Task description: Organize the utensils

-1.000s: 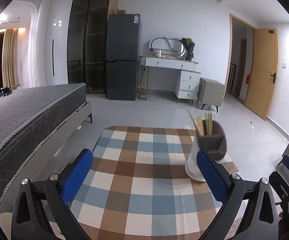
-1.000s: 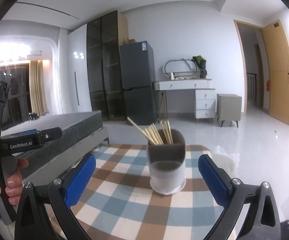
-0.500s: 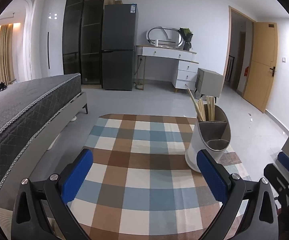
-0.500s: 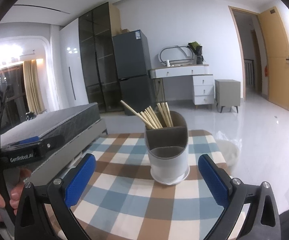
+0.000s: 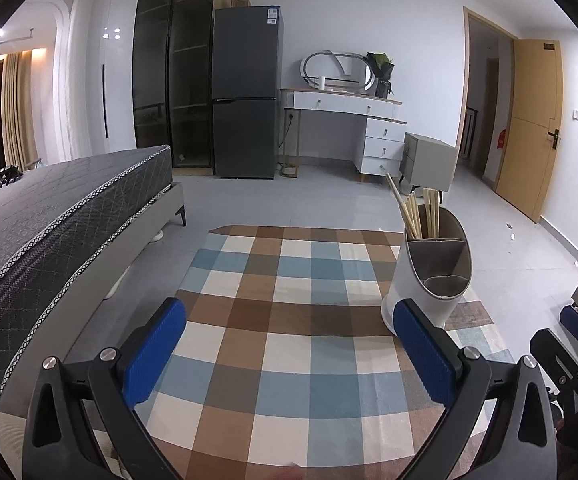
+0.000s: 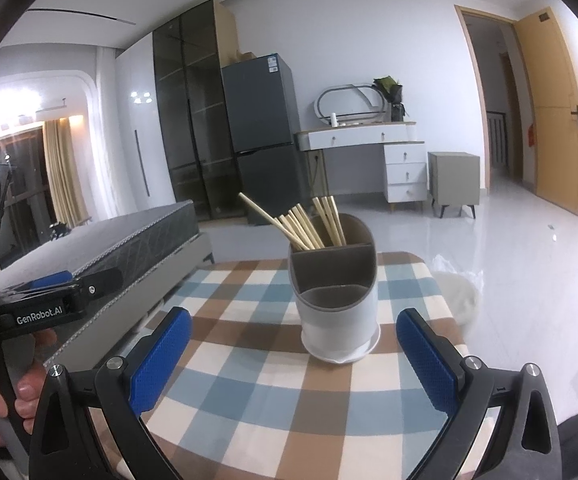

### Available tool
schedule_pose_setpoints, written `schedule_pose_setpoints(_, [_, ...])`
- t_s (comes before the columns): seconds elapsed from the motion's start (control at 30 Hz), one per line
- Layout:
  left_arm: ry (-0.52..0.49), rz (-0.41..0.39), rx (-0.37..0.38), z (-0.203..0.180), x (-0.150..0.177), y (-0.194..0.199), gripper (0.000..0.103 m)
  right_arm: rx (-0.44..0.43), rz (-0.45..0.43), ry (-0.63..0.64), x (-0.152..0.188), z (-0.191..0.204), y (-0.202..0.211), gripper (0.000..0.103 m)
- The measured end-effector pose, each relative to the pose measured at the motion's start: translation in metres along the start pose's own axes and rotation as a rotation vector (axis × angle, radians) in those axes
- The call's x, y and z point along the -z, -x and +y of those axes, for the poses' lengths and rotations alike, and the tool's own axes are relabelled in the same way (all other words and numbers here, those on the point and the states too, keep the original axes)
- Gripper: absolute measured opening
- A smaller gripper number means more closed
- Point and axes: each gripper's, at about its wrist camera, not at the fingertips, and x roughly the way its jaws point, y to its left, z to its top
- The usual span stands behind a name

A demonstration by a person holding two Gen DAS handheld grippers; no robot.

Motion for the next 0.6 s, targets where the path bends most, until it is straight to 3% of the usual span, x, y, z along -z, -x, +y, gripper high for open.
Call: schedule_pose_setpoints(0.6, [0.012, 0.021, 0.005, 0.0004, 0.0027, -0.0048, 0.101, 0.017, 0.015, 0.027, 0.002, 0.0048, -0.0006, 0.103])
